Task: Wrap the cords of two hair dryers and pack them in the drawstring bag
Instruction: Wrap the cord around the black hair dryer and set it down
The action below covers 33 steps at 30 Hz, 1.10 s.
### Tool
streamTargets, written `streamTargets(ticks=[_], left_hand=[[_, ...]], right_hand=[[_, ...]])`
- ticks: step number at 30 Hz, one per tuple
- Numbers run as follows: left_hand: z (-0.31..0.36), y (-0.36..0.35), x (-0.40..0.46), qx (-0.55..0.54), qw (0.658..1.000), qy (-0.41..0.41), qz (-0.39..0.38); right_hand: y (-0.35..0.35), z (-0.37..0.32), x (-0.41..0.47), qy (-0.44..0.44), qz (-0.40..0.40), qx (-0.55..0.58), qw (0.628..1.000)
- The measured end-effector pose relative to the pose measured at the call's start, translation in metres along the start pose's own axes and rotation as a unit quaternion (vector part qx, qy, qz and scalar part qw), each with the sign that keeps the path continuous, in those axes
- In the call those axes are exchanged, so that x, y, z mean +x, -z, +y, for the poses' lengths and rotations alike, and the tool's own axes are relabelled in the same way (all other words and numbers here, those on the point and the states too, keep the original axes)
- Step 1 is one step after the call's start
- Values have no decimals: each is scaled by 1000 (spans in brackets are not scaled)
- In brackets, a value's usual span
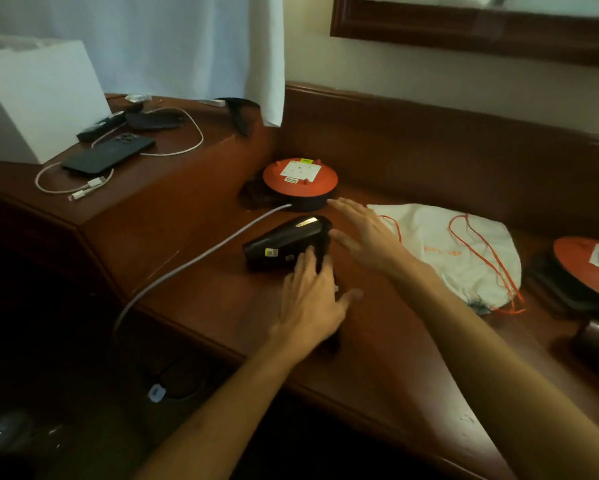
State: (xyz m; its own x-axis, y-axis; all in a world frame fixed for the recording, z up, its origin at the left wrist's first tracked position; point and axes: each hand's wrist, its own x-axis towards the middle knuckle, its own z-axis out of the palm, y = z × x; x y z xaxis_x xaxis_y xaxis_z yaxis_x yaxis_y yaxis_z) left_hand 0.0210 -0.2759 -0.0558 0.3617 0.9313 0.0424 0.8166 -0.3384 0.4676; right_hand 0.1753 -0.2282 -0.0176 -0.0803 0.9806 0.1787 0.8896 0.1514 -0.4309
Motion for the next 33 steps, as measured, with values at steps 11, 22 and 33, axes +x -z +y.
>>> streamTargets(ticks=[11,22,33], left_hand=[[-71,44,12,29,989,-108,-97],[-85,19,34,105,986,-118,47],[-86,25,53,96,989,-111,16]], right_hand=[[-35,11,-11,-15,35,28,999],[-54,24,37,-1,35,47,998],[-44,20,52,-36,-6,49,998]])
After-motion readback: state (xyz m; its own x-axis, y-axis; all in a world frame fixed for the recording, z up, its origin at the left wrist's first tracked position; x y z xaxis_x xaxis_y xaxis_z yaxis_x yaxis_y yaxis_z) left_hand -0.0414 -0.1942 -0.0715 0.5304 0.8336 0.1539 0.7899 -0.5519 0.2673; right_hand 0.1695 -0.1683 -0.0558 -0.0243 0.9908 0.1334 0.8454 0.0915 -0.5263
